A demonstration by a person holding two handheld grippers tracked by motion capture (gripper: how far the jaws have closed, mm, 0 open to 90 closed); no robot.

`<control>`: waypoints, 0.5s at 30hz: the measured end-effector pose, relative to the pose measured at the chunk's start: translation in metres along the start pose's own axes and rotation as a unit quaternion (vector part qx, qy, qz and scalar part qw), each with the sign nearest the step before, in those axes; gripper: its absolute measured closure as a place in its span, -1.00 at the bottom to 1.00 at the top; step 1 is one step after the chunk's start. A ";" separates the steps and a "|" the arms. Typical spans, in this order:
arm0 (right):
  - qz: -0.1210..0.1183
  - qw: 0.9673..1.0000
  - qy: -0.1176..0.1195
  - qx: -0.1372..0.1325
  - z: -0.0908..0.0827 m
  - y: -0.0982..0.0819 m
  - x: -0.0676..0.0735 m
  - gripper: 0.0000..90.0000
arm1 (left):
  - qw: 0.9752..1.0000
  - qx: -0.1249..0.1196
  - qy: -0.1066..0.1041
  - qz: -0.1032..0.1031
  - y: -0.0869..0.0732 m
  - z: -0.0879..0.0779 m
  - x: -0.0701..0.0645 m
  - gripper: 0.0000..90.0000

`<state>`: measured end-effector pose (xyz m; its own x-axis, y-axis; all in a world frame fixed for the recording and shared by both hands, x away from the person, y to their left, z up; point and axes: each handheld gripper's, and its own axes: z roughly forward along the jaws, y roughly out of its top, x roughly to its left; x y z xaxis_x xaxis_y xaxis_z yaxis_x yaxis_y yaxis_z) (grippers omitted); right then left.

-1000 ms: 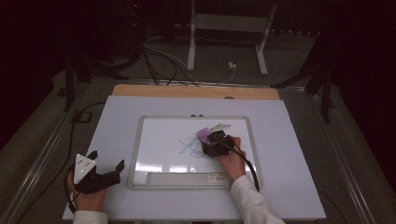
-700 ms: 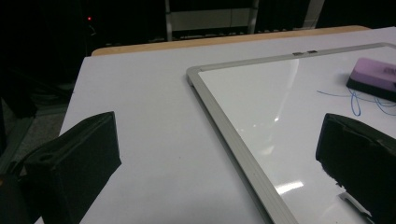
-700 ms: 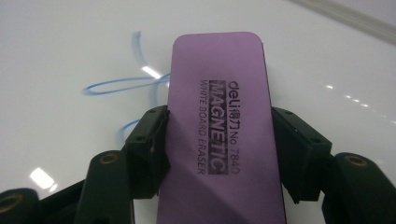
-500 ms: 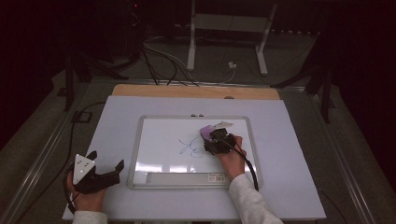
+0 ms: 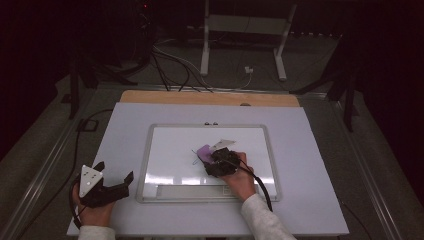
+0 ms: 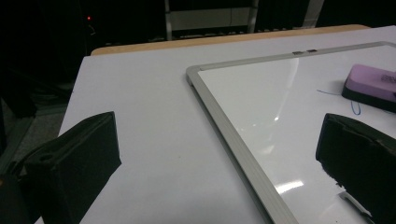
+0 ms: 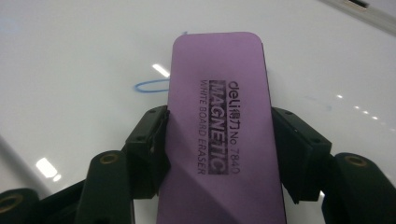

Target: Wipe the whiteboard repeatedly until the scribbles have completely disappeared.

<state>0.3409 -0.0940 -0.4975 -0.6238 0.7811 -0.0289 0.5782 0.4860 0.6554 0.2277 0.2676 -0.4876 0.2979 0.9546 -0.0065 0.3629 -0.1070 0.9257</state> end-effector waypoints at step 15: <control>-0.003 1.000 0.027 0.000 0.001 0.001 0.018 -0.08 | 1.000 0.003 -0.001 0.002 0.000 0.001 -0.001 -0.99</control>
<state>0.3310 -0.0786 -0.4978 -0.6544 0.7561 0.0074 0.5745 0.4907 0.6551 0.2287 0.2664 -0.4884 0.3009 0.9536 -0.0044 0.3671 -0.1115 0.9235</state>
